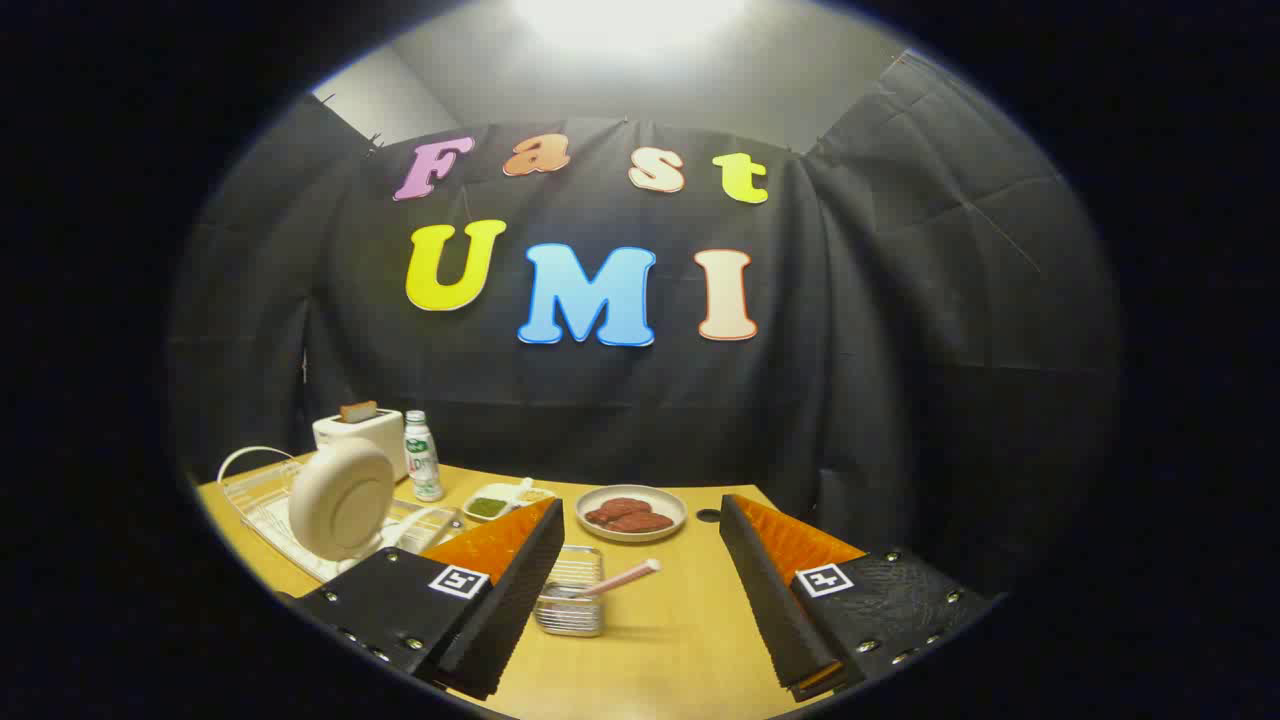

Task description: Take the plate from the dish rack, then take the spoon from the basket and place it into the plate.

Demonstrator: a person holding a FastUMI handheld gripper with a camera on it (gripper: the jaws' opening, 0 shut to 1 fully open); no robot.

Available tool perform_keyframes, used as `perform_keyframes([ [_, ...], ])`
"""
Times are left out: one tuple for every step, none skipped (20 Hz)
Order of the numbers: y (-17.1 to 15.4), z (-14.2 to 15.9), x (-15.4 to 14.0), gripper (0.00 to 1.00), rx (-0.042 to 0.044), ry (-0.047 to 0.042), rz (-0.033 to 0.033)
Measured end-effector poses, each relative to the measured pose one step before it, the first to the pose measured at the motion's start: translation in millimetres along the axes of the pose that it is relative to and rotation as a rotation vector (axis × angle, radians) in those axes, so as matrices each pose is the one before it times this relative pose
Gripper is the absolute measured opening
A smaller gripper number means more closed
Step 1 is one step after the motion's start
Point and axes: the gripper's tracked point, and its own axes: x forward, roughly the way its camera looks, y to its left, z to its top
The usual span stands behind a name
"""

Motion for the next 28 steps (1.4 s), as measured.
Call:
perform_keyframes([
  [16.49, 6.88, 1.50, 0.96, 0.00187, 0.00462, 0.01672],
  [17.67, 4.98, 0.61, 0.96, 0.00397, 0.00515, 0.02154],
  [18.25, 4.96, 3.72, 0.96, 0.00538, 0.00799, 0.02456],
  [18.53, 2.91, 3.70, 0.96, 0.00512, 0.00916, 0.02309],
  [18.37, 2.09, 4.88, 0.96, 0.00863, 0.01084, 0.02332],
  [17.67, 0.14, 5.21, 0.96, 0.01526, 0.01298, 0.02223],
  [16.20, -0.58, 5.87, 0.96, 0.01994, 0.01540, 0.01644],
  [14.66, -3.54, 6.33, 0.96, 0.02139, 0.01650, 0.01491],
  [14.18, -1.85, 6.03, 0.96, 0.01960, 0.01357, 0.01260],
  [12.01, -4.24, 6.28, 0.96, 0.01619, 0.01591, 0.00768],
  [9.99, -4.49, 7.16, 0.96, 0.01552, 0.01948, 0.00359],
  [8.37, -8.33, 7.22, 0.96, 0.02073, 0.02753, 0.00518],
  [10.24, -7.76, 7.35, 0.96, 0.02586, 0.03040, 0.01128],
  [7.78, -8.61, 8.27, 0.96, 0.02306, 0.03527, 0.00746],
  [6.02, -9.83, 7.61, 0.96, 0.02055, 0.03575, 0.00689],
  [4.99, -7.87, 7.98, 0.96, 0.01871, 0.03458, 0.00217],
  [2.30, -6.52, 8.02, 0.96, 0.01460, 0.03075, -0.00833],
  [3.55, -6.93, 7.19, 0.96, 0.01518, 0.02564, 0.00034],
  [4.43, -3.23, 7.55, 0.96, 0.01971, 0.02205, 0.00635],
  [3.02, -3.71, 6.91, 0.92, 0.02266, 0.01855, 0.00606],
  [2.78, -3.01, 7.28, 0.88, 0.02608, 0.02616, 0.00807],
  [2.93, -5.01, 8.65, 0.88, 0.02599, 0.02757, 0.00713],
  [0.80, -5.37, 7.42, 0.88, 0.02500, 0.02992, 0.00392],
  [-0.71, -6.54, 5.94, 0.88, 0.02143, 0.03434, -0.00537],
  [-0.87, -3.68, 7.09, 0.88, 0.01512, 0.02711, -0.00291],
  [-0.23, -2.76, 6.66, 0.88, 0.01139, 0.01770, 0.00126],
  [0.73, -1.73, 5.23, 0.88, 0.01246, 0.01793, 0.00592],
  [1.37, -2.71, 4.40, 0.88, 0.01098, 0.01336, 0.00268],
])
